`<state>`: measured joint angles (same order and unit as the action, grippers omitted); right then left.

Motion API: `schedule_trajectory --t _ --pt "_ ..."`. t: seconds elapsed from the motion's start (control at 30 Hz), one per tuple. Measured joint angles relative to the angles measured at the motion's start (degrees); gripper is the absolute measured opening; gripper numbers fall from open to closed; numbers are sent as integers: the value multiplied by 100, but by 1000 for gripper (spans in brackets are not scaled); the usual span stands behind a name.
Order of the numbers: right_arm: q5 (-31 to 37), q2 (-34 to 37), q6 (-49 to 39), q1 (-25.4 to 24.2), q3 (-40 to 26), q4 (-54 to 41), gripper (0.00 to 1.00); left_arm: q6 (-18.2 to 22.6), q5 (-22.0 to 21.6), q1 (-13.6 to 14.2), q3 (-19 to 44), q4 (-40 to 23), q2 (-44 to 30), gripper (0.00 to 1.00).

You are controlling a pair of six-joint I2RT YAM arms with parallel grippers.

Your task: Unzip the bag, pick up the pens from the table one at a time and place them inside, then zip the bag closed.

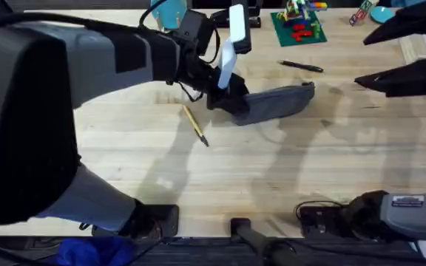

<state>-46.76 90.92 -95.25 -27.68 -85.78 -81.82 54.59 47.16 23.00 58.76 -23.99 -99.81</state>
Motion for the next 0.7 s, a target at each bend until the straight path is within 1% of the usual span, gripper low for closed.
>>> schedule_trajectory --t 0.13,0.17,0.23,0.43,0.7 --pt "-71 50 -355 -171 0 9 995 1 0 0 0 0 0 42" --pt "-107 50 -627 -352 0 9 995 0 0 0 0 0 0 42" --pt "-111 57 -750 -407 0 7 995 0 0 0 0 2 0 42" --pt "-142 258 -1075 -415 -11 9 995 0 0 0 0 2 0 42" --pt "-260 730 -1566 -415 -11 -54 995 1 -7 0 0 1 0 42"
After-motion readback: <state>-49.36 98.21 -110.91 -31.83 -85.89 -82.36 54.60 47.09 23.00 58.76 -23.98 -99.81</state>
